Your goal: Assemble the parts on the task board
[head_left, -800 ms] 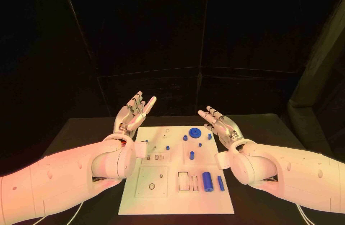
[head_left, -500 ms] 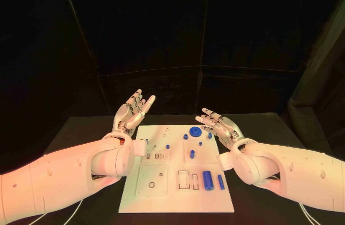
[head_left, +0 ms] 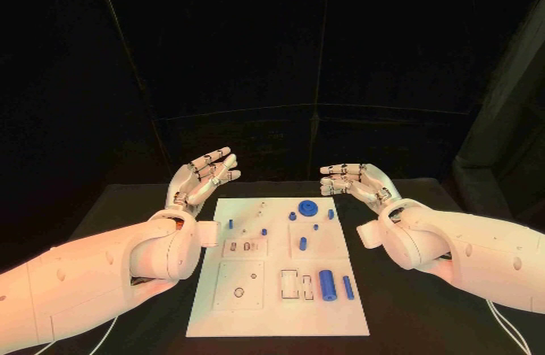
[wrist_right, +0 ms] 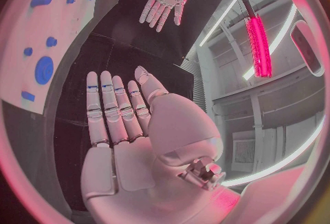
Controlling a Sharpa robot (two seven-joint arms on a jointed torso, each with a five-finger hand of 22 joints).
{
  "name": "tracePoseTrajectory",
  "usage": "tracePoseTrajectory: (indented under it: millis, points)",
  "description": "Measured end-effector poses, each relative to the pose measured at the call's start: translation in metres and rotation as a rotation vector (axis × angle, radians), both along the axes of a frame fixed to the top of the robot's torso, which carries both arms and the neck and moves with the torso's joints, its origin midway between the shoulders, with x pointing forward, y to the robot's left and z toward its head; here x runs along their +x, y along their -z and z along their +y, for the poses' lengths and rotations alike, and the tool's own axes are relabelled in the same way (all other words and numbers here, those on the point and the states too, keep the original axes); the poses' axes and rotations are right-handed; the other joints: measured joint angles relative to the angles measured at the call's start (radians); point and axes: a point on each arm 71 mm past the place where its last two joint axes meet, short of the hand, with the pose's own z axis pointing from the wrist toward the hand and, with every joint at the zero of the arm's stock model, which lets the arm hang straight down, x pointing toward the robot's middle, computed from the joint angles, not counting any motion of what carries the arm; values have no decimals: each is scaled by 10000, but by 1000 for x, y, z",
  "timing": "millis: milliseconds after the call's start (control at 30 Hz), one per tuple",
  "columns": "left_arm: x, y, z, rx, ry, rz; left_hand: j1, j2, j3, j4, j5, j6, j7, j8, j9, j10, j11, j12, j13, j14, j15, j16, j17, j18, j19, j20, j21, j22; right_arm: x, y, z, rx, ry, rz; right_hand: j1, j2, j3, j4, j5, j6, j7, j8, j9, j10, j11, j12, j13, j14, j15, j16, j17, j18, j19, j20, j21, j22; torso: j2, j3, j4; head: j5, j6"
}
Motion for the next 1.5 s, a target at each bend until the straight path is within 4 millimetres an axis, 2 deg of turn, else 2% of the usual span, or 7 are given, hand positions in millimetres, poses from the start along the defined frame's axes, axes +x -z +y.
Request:
tracePoseTrajectory:
  millis: [200, 333, 567, 900, 1067, 1267, 1500]
  points:
    - [-1, -8, 10, 95, 404, -401, 815, -9, -77, -767, -50, 2290, 385, 315, 87, 1543, -377, 118, -30, 1804, -503, 193, 356, 52, 1452, -264, 546, 111, 22, -29, -7, -1493, -463, -1379, 381, -381, 469, -7, -166, 998, 240, -147, -88, 1089, -307, -310, -16, 1508, -468, -81, 31, -3, 1034, -505, 685, 202, 173, 1, -8, 24, 55]
    - [-3, -15, 15, 215, 881, -725, 1045, 56, -108, -1124, -143, 3098, 554, 478, 114, 2480, -684, 198, 17, 2822, -825, 413, 723, 51, 2189, -576, 825, 164, 35, -49, -5, -2976, -1042, -2258, 587, -672, 730, -19, -166, 1584, 51, -147, -88, 1969, -609, -310, 5, 2767, -889, 155, 261, -3, 1771, -944, 1524, 613, 366, 3, 4, 19, 110]
    - [-12, -29, 14, 278, 1980, -980, 1135, 44, -148, -1324, -291, 3594, 276, 394, 84, 3566, -1068, 140, 63, 4189, -1330, 1140, 1604, 49, 3296, -1086, 1351, 339, 51, -71, 18, -6379, -2282, -3467, 429, -1085, 994, -8, -187, 2143, -238, -389, -99, 2705, -997, -615, 5, 4729, -1450, 857, 853, -3, 2708, -1571, 3306, 1581, 798, -31, 103, -71, 197]
    - [-20, -51, 4, 229, 3032, -1119, 1116, 63, -176, -1352, -290, 3746, 260, 151, 45, 3686, -1119, -286, 59, 4258, -1399, 1518, 2316, 48, 3458, -1177, 1468, 373, 54, -69, 51, -10401, -3101, -4479, 382, -1398, 1981, 2, -909, 2287, -318, -842, -99, 2759, -1052, -1073, 5, 5140, -1563, 1472, 1489, -4, 2826, -1732, 4573, 2325, 1411, -79, 258, -141, 361]
    - [-22, -52, -1, 208, 3335, -1043, 1124, 139, -149, -1379, -290, 3746, 261, 103, 36, 3608, -1041, -414, 18, 4204, -1346, 1565, 2491, 49, 3458, -1177, 1468, 372, 56, -67, 58, -11633, -3095, -4762, -73, -1682, 2403, 72, -1287, 2277, -326, -1075, -107, 2318, -1050, -1073, -8, 5140, -1563, 2345, 2034, -4, 2918, -1639, 5187, 2660, 1687, -90, 320, -191, 455]
    - [-23, -52, -4, 203, 3560, -936, 1125, 139, -123, -1405, -289, 3743, 263, 22, 36, 3608, -1042, -471, 8, 4167, -1310, 1564, 2568, 48, 3458, -1177, 1504, 380, 57, -66, 61, -12436, -3056, -4876, -516, -1896, 2760, 98, -1328, 2219, -384, -1127, -106, 2147, -1019, -1073, -7, 5139, -1563, 3568, 2733, -4, 3009, -1621, 5727, 2948, 1898, -93, 410, -208, 477]
    - [-21, -50, -4, 241, 3620, -837, 1080, 183, -123, -1406, -289, 3708, 298, -35, 27, 3572, -1005, -548, -1, 4092, -1312, 1564, 2627, 48, 3492, -1142, 1503, 379, 55, -65, 64, -12770, -3123, -4864, -661, -2042, 2825, 149, -1328, 2175, -407, -1126, -106, 2004, -983, -1073, -7, 5139, -1562, 4039, 3018, -4, 3009, -1621, 5912, 3076, 2018, -89, 459, -236, 486]
